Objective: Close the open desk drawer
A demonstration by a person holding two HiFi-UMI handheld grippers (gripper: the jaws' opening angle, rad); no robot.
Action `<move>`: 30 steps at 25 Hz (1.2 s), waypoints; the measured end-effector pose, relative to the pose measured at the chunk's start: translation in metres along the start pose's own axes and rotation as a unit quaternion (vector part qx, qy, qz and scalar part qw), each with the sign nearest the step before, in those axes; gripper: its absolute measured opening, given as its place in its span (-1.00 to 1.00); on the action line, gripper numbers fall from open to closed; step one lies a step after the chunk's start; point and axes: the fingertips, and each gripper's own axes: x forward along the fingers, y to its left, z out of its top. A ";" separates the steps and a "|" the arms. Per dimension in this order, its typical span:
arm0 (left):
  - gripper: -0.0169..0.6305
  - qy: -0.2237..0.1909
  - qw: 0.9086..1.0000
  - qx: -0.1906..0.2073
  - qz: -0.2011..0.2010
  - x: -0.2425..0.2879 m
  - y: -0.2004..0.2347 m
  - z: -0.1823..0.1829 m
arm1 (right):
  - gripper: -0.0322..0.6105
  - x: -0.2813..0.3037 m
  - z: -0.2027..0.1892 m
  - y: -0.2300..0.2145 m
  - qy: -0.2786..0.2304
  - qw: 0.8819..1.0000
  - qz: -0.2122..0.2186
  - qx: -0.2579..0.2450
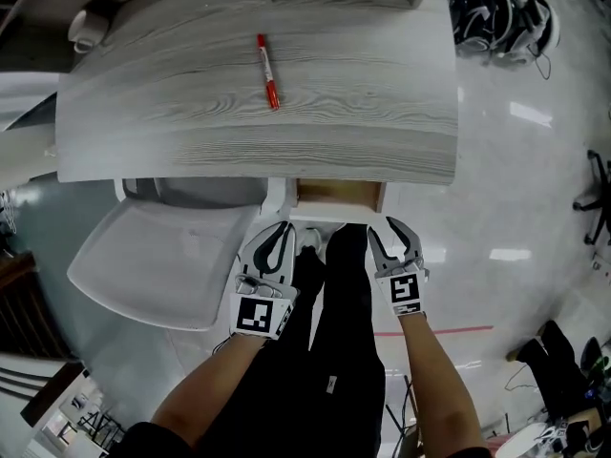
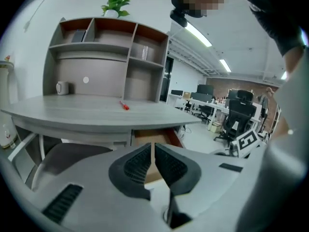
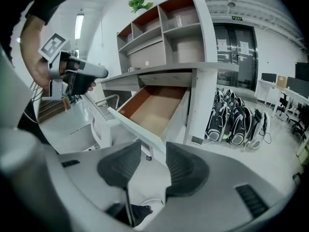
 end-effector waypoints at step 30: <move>-0.61 0.126 0.983 0.106 -0.081 0.035 0.008 -0.119 | -0.38 0.026 -0.018 0.003 0.013 1.000 -0.014 0.011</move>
